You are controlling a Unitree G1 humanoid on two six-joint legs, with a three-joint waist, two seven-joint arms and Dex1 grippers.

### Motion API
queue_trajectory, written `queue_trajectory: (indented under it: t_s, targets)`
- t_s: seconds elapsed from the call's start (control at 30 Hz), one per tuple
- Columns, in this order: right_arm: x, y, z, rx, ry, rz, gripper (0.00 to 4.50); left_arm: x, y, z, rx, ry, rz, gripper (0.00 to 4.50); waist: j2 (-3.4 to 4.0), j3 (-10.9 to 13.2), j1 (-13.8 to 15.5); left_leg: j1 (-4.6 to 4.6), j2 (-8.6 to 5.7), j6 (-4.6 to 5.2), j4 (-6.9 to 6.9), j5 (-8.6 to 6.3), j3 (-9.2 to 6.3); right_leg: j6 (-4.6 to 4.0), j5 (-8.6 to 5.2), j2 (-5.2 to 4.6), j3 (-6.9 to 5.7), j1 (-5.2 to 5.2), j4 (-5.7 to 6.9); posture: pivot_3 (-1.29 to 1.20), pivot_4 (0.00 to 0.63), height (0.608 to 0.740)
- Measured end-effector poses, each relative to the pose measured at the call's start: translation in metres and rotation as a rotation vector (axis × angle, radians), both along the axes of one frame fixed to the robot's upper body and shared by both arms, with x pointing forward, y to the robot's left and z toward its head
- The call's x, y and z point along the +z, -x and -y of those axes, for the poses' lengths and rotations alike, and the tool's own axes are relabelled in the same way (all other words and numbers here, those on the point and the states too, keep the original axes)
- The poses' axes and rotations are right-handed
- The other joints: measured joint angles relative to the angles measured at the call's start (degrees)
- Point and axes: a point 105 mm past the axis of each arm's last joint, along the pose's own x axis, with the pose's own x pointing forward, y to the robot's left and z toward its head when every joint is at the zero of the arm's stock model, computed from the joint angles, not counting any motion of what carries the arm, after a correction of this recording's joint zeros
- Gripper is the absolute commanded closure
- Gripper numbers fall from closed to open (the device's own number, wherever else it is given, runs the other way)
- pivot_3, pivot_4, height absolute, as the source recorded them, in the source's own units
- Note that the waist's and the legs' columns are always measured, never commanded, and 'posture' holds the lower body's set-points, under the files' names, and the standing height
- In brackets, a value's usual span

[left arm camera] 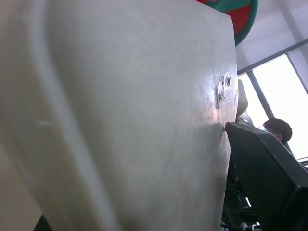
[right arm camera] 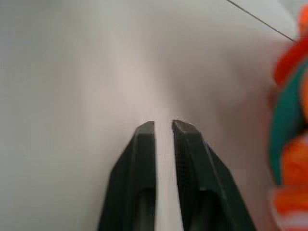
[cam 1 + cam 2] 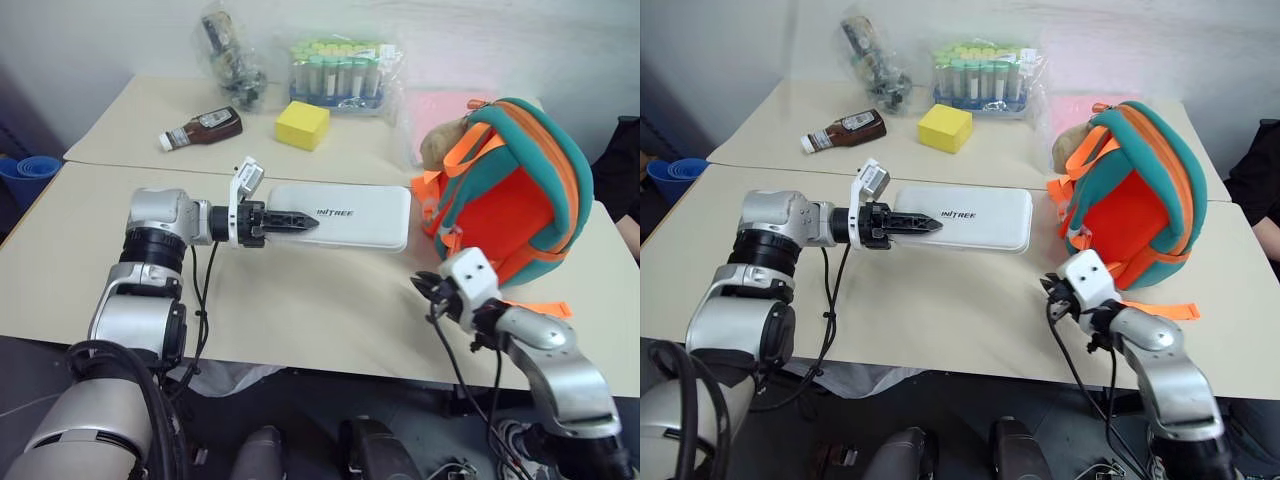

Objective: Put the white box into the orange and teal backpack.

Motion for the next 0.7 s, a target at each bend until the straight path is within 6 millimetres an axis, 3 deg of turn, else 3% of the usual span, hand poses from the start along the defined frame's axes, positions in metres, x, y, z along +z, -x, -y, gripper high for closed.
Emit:
queue_trajectory:
  t_s: [0.1, 0.33, 0.4, 0.47, 0.53, 0.7]
  targets:
    - [0.01, 0.009, 0.01, -0.056, -0.007, 0.018, 1.86, -0.006, -0.001, -0.002, 0.064, -0.077, 0.038, 1.39, 0.0, 0.0, -0.1, 0.12, 0.0, -0.16, -0.01, 0.1, 0.0, 0.0, 0.0, 0.03, 0.01, 0.01, 0.14, 0.0, 0.15, 0.74]
    - [-0.004, 0.006, 0.006, -0.061, 0.007, -0.024, 1.86, -0.056, 0.003, -0.005, 0.104, -0.275, 0.003, 1.39, -0.05, 0.0, 0.0, 0.26, -0.06, -0.23, 0.04, 0.35, -0.01, -0.06, 0.04, 0.08, 0.07, 0.04, 0.48, 0.0, 0.15, 0.74]
    - [-0.002, 0.002, 0.008, -0.081, 0.006, -0.015, 1.86, -0.059, 0.0, -0.008, 0.129, -0.294, 0.019, 1.39, -0.05, 0.0, 0.0, 0.24, -0.06, -0.22, 0.05, 0.36, -0.01, -0.06, 0.04, 0.08, 0.07, 0.03, 0.47, 0.0, 0.15, 0.74]
    - [0.008, -0.005, 0.008, -0.106, -0.026, 0.023, 1.86, -0.053, -0.004, -0.01, 0.154, -0.274, 0.05, 1.39, -0.05, 0.0, 0.0, 0.23, -0.06, -0.23, 0.03, 0.35, -0.01, -0.06, 0.04, 0.08, 0.06, 0.03, 0.46, 0.0, 0.15, 0.74]
    - [0.021, -0.012, 0.008, -0.154, -0.101, 0.072, 1.51, -0.038, -0.007, -0.013, 0.183, -0.198, 0.093, 1.39, -0.05, 0.0, 0.0, 0.2, -0.03, -0.25, -0.01, 0.36, -0.03, -0.06, 0.03, 0.08, 0.04, -0.01, 0.46, 0.0, 0.15, 0.74]
    - [0.044, -0.028, 0.016, -0.278, -0.256, 0.135, 0.02, 0.006, -0.01, -0.025, 0.273, -0.08, 0.248, 1.39, -0.06, 0.0, 0.0, 0.14, -0.03, -0.32, -0.02, 0.38, -0.01, -0.06, 0.03, 0.04, 0.05, -0.08, 0.45, 0.0, 0.15, 0.74]
